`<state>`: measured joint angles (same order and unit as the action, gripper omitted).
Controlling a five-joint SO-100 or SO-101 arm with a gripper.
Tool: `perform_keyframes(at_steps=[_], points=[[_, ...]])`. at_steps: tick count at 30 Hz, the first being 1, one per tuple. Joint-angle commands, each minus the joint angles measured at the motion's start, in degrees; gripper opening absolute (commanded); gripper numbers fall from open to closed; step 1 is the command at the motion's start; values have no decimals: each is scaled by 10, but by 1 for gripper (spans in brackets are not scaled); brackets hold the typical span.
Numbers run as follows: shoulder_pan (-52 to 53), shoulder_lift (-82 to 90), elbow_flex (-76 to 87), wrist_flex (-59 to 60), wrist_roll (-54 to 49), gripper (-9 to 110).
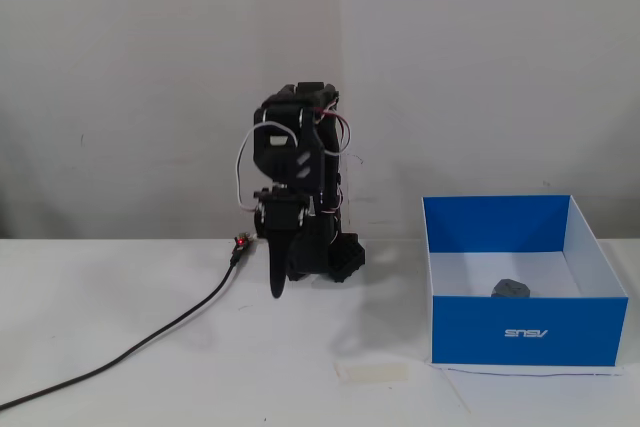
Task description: Pick the gray block and keep it in the box.
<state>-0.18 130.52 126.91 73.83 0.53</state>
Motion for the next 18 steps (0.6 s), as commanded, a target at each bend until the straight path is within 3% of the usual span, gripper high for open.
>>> perform_keyframes(at_steps=[1,11,18], points=[[8,33,36,-61,-5,0],[-5,134,185,-175,-4,0],[-20,225,265,-190,-5,0]])
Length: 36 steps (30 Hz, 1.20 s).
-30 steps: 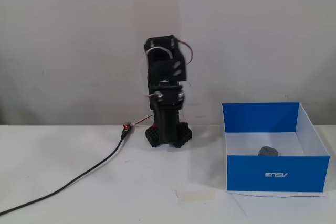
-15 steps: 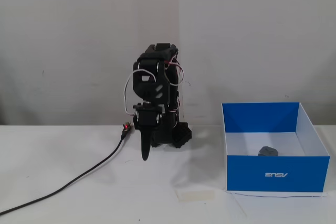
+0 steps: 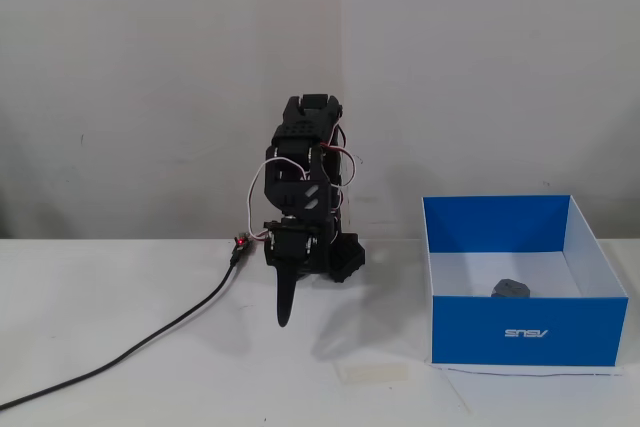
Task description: Pick the gray block and keep it in the box.
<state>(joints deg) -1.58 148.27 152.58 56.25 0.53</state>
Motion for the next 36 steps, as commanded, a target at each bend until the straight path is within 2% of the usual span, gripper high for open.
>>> perform_keyframes(at_steps=[1,15,22,36], points=[[-6,67,19,-18,-5,0],[14,276,131,13,1,0],[9,431,184,95,3,0],[12,481,202,124,25,0]])
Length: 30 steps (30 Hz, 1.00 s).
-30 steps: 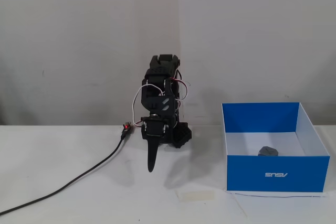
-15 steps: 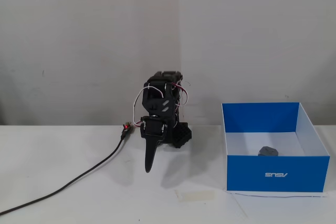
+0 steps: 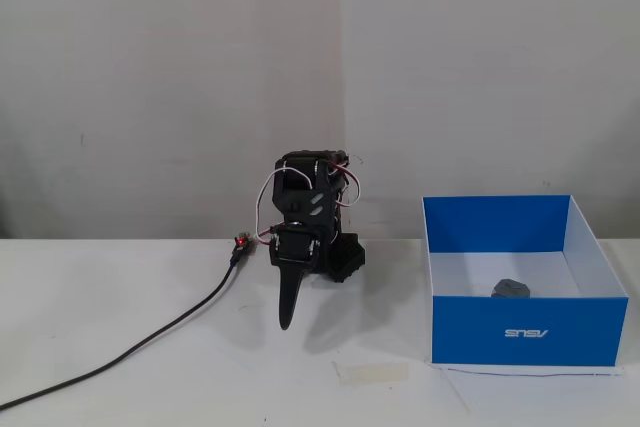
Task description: Pick the gray block and keep it in the box.
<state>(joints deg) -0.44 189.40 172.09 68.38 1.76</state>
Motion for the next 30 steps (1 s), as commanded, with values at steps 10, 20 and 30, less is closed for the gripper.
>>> perform_keyframes(at_steps=[10,20,30], points=[[10,69,9,3,21,0],[11,70,9,3,21,0],[6,70,9,3,21,0]])
